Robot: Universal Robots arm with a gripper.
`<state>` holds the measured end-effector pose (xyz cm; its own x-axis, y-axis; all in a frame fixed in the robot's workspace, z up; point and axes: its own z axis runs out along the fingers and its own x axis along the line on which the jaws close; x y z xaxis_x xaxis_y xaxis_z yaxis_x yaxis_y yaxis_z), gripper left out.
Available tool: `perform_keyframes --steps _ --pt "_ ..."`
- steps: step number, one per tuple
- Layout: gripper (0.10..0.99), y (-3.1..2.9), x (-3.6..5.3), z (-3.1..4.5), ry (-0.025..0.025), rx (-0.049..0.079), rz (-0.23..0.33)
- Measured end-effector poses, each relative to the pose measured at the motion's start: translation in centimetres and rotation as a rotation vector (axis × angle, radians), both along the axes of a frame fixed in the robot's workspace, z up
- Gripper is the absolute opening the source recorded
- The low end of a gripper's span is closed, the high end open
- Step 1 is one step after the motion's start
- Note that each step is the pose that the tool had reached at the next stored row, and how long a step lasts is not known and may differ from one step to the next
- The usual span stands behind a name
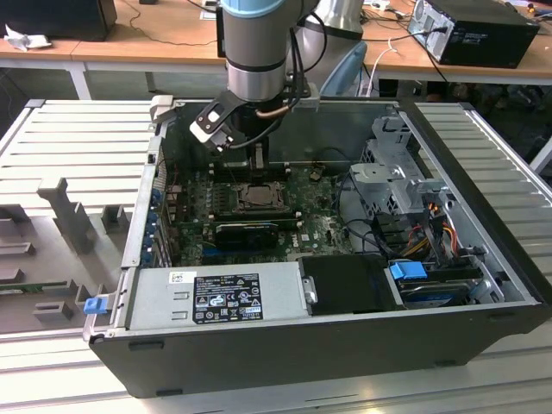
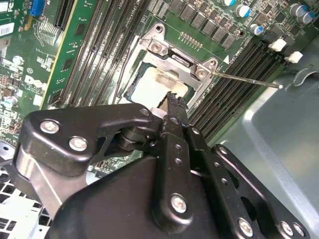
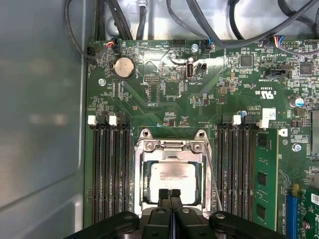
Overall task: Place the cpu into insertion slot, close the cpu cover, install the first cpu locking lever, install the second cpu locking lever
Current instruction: 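Install the first cpu locking lever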
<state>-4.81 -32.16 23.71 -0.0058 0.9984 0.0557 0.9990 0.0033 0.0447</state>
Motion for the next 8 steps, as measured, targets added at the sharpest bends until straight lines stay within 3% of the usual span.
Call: perform_keyframes --steps 4,8 --pt "0.106 0.0 0.0 0.29 0.0 0.0 0.0" --pt "0.106 0.0 0.0 1.06 0.0 0.0 0.0"
